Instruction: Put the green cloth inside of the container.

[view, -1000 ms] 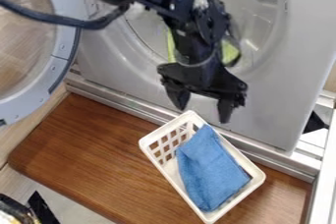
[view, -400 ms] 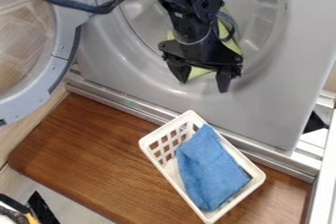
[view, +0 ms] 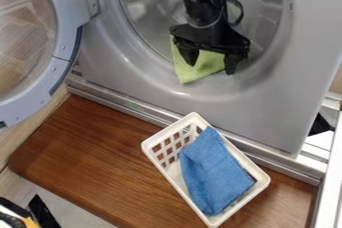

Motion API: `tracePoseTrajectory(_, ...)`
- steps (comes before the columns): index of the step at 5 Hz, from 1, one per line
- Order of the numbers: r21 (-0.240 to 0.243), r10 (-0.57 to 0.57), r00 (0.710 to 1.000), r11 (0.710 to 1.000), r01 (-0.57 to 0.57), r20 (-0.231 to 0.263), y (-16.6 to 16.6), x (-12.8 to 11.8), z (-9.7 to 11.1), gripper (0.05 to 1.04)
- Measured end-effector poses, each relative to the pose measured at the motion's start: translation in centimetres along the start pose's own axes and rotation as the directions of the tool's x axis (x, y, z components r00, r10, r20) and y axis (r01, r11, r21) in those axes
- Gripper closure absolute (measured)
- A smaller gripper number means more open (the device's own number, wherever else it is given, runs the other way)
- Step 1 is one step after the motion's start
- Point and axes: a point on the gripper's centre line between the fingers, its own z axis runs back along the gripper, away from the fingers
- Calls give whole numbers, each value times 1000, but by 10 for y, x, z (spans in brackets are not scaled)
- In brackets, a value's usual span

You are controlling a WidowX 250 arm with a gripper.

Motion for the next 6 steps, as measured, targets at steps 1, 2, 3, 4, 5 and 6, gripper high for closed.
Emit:
tracePoseTrajectory(1,28,15,1000,999,-15,15,11,11,-7,83)
tracePoseTrajectory(2,42,22,1000,999,-23,16,21,16,-14,82)
tracePoseTrajectory(3,41,37,999,999,-36,-18,24,8,-29,83)
tracePoseTrajectory(4,26,62,998,998,-61,-20,29,13,-38,137)
tracePoseTrajectory(5,15,51,998,999,-51,-24,26,13,-42,428)
tracePoseTrajectory(6,21,50,998,999,-49,-23,23,12,-43,731)
